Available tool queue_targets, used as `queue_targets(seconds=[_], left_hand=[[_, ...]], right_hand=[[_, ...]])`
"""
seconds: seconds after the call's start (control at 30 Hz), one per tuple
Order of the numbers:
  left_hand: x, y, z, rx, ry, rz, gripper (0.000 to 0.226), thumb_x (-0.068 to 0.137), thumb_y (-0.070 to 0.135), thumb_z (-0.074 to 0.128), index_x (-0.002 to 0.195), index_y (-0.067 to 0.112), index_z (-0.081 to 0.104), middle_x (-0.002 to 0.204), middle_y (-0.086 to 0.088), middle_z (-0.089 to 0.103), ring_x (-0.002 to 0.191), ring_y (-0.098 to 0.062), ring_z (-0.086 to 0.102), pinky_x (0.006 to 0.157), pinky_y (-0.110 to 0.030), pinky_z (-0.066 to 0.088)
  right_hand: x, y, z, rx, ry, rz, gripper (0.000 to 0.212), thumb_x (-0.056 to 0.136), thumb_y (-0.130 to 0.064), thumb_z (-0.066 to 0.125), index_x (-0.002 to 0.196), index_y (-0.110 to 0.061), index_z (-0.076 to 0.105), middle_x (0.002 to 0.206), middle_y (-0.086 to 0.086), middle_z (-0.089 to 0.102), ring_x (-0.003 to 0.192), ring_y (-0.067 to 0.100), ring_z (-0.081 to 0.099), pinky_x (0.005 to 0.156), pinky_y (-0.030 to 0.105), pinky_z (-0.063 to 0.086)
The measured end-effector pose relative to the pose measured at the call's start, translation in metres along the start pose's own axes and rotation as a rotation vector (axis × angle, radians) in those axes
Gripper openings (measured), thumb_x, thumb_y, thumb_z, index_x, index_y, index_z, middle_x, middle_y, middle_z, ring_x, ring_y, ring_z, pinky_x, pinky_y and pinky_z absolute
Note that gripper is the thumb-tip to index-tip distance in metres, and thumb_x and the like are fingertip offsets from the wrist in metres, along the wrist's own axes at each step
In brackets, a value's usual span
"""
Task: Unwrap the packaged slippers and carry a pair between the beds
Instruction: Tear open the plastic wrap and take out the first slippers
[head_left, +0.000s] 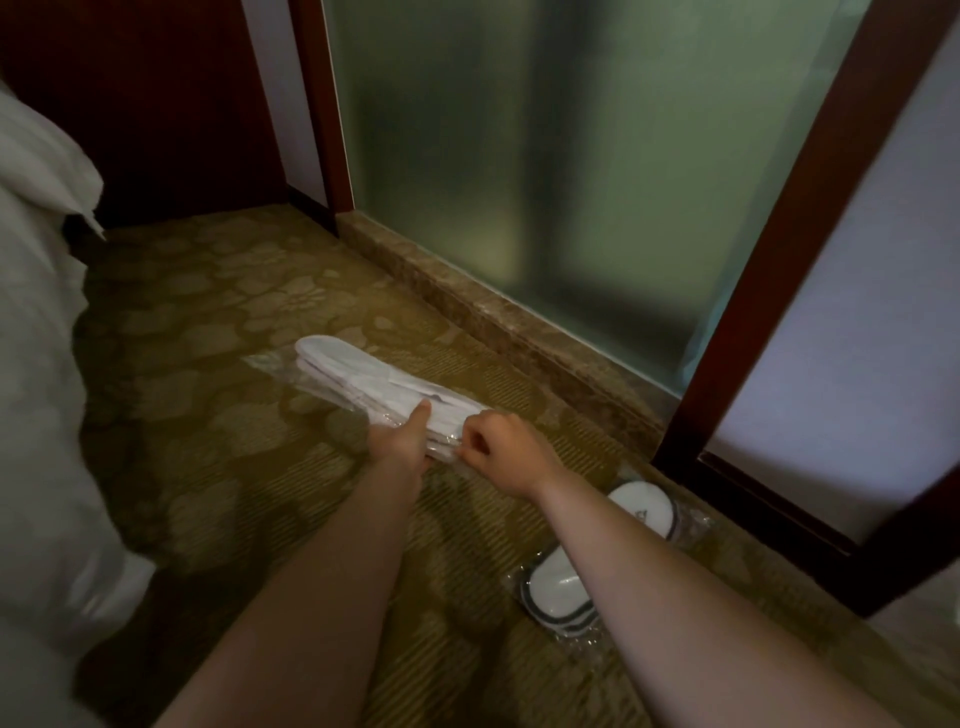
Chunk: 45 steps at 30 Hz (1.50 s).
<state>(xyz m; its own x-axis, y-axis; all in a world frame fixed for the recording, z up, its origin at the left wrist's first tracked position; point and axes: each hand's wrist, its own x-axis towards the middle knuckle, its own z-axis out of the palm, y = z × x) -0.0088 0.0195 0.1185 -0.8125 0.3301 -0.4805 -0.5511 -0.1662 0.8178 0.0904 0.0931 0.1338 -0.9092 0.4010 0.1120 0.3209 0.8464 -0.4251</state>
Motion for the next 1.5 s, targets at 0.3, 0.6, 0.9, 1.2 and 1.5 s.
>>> queue_targets(seconds=[0.3, 0.6, 0.9, 1.2, 1.5], left_hand=[[0.002, 0.01, -0.007, -0.057, 0.031, -0.037, 0.068, 0.087, 0.012, 0.065, 0.145, 0.016, 0.031, 0.14, -0.016, 0.05, 0.123, -0.035, 0.053, 0.094, -0.046, 0.051], [0.006, 0.016, -0.02, -0.002, 0.06, -0.059, 0.069, 0.088, 0.016, 0.064, 0.147, 0.018, 0.029, 0.139, -0.014, 0.052, 0.119, -0.03, 0.058, 0.074, -0.034, 0.05], [0.016, 0.012, -0.026, 0.201, -0.072, -0.059, 0.064, 0.083, 0.02, 0.069, 0.14, 0.014, 0.042, 0.134, -0.012, 0.057, 0.117, -0.033, 0.058, 0.089, -0.045, 0.054], [0.008, 0.011, -0.018, 0.229, -0.212, -0.112, 0.055, 0.087, 0.019, 0.064, 0.138, 0.014, 0.044, 0.133, -0.011, 0.059, 0.109, -0.027, 0.062, 0.059, -0.034, 0.053], [0.015, 0.021, -0.031, 0.121, -0.141, -0.138, 0.054, 0.086, 0.023, 0.066, 0.136, 0.016, 0.046, 0.128, -0.01, 0.061, 0.104, -0.027, 0.063, 0.062, -0.037, 0.055]], right_hand=[[-0.011, 0.027, -0.008, 0.317, 0.144, 0.273, 0.022, 0.093, -0.024, 0.054, 0.072, -0.017, 0.054, 0.071, -0.002, 0.058, 0.067, 0.015, 0.053, 0.056, 0.026, 0.037], [-0.009, 0.028, -0.005, 0.465, 0.129, 0.38, 0.034, 0.096, -0.027, 0.049, 0.065, -0.013, 0.05, 0.06, -0.001, 0.05, 0.065, 0.018, 0.049, 0.062, 0.027, 0.035], [-0.01, 0.036, -0.002, 0.591, 0.001, 0.478, 0.035, 0.092, -0.04, 0.052, 0.074, -0.01, 0.057, 0.072, 0.009, 0.055, 0.068, 0.019, 0.051, 0.066, 0.03, 0.039], [-0.01, 0.037, 0.0, 0.539, -0.095, 0.447, 0.033, 0.091, -0.018, 0.058, 0.057, -0.017, 0.056, 0.061, 0.002, 0.056, 0.06, 0.013, 0.051, 0.069, 0.028, 0.044], [-0.01, 0.044, -0.002, 0.663, 0.017, 0.524, 0.036, 0.091, -0.014, 0.057, 0.055, -0.015, 0.056, 0.051, -0.001, 0.057, 0.052, 0.011, 0.051, 0.058, 0.024, 0.042]])
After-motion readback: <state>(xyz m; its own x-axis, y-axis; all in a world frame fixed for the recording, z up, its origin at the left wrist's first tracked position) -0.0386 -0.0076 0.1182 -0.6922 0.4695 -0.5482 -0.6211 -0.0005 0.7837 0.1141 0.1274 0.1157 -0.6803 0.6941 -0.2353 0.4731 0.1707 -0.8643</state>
